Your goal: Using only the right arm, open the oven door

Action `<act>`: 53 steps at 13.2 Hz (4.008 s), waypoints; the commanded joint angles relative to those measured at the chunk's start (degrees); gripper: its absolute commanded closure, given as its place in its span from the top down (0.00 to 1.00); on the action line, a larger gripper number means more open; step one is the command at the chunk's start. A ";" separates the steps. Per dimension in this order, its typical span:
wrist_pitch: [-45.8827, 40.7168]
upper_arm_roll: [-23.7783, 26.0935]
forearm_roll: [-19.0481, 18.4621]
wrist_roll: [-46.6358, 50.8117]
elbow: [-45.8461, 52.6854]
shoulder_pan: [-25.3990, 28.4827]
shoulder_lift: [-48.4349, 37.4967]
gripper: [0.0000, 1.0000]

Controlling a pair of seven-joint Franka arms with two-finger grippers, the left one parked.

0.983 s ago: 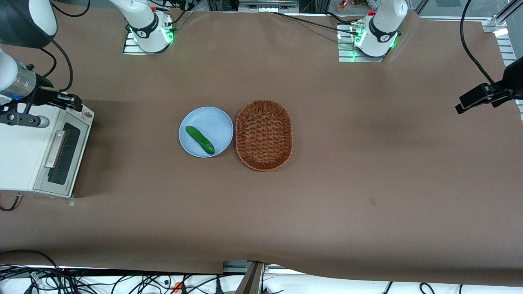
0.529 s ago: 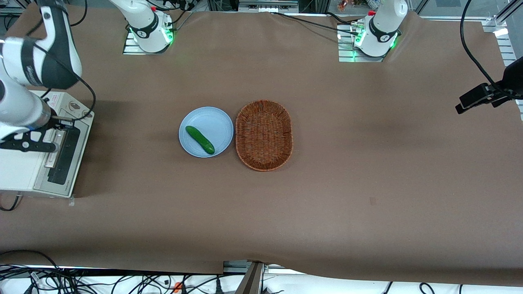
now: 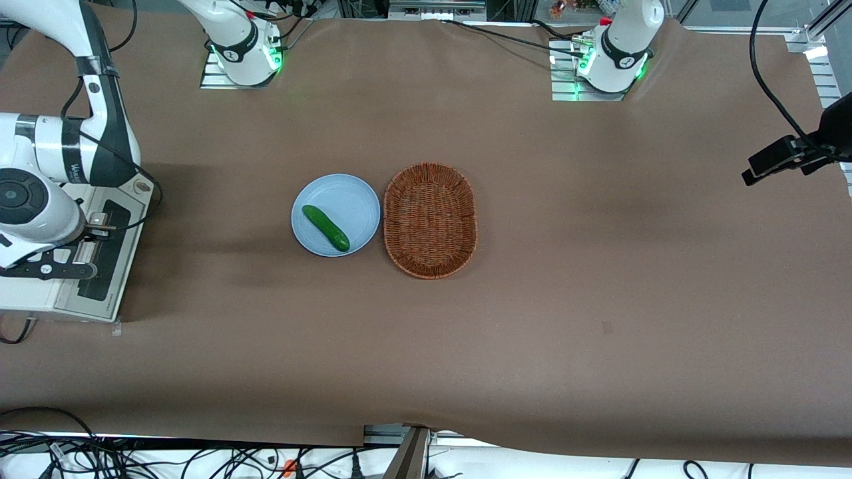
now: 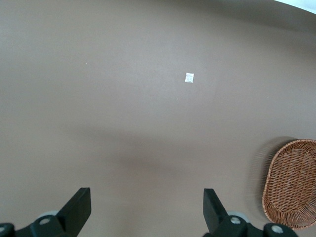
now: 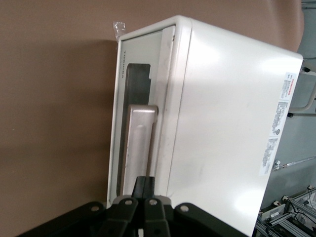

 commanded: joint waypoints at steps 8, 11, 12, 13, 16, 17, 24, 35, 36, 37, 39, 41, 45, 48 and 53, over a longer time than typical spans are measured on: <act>1.92 -0.56 -1.28 1.10 4.01 -0.27 5.74 0.00; 1.92 -0.65 -1.20 1.10 4.01 -0.27 6.26 0.00; 1.92 -0.74 -0.94 1.19 4.01 -0.27 6.27 0.00; 1.92 -0.74 -0.76 1.62 3.92 -0.27 6.27 0.00; 1.84 -0.65 0.55 3.21 3.57 0.08 6.61 0.00; 1.92 -0.65 1.87 3.21 3.65 0.25 6.96 0.00; 1.92 -0.30 3.28 3.21 3.83 1.66 7.76 0.00; 5.09 -0.21 5.22 2.42 6.55 3.33 14.52 0.00; 5.09 -0.21 5.22 2.42 7.25 3.42 15.57 0.00; 5.09 -0.21 5.22 2.59 8.13 3.51 16.54 0.00; 5.26 -0.21 5.04 2.42 8.49 3.77 17.77 0.00; 6.14 -0.30 4.69 2.33 8.49 3.68 19.09 0.00; 9.22 -0.48 4.69 2.24 8.40 3.33 21.03 0.00; 9.48 -0.39 5.39 1.63 7.96 2.45 21.12 0.00; 8.87 2.85 13.73 1.11 7.61 2.63 19.72 0.00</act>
